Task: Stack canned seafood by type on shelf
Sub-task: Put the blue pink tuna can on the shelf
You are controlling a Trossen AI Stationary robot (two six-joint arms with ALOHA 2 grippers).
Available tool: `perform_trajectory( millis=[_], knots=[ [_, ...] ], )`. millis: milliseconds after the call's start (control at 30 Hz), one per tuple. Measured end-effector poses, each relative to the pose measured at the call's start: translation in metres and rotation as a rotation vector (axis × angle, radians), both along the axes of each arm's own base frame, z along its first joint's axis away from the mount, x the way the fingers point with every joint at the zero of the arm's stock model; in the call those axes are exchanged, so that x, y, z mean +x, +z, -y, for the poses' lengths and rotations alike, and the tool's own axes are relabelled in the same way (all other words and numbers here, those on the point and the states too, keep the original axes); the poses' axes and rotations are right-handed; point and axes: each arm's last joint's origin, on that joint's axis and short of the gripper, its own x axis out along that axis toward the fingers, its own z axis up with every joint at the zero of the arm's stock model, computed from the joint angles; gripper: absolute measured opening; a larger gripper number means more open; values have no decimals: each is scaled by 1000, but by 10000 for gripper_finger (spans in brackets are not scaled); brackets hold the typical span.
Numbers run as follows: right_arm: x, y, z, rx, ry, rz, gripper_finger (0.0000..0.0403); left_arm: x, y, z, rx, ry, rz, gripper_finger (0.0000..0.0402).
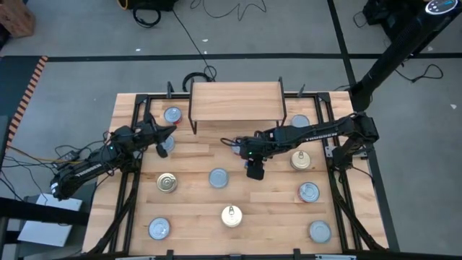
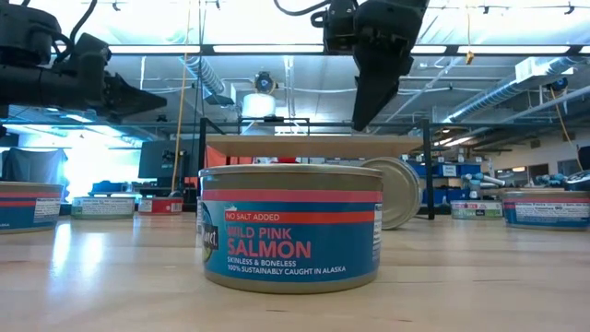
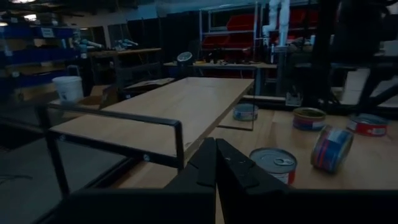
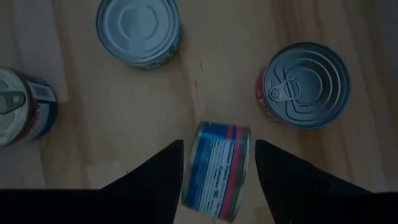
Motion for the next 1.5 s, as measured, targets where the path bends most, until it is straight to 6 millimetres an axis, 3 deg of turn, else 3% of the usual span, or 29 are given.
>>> perform_trajectory(
  millis=[367, 567, 833, 1167, 1333, 1500],
  knots=[
    [-1, -1, -13, -28, 5, 3, 216, 0, 0, 0, 12, -14, -9, 4],
    [-6, -12, -22, -29, 4, -41, 227, 0, 0, 0, 31, -13, -15, 4],
    [-10, -16, -22, -107, -100, -82, 267, 0, 0, 0, 0, -15, -5, 4],
    [2, -49, -25, -121, -126, -177, 314, 1, -2, 1, -8, -53, -18, 4],
    [4, -57, -25, -136, -107, -207, 303, 1, -3, 1, -12, -55, -24, 4],
    [4, -57, -25, -141, -90, -215, 250, 1, -3, 1, -12, -55, -25, 4]
  ],
)
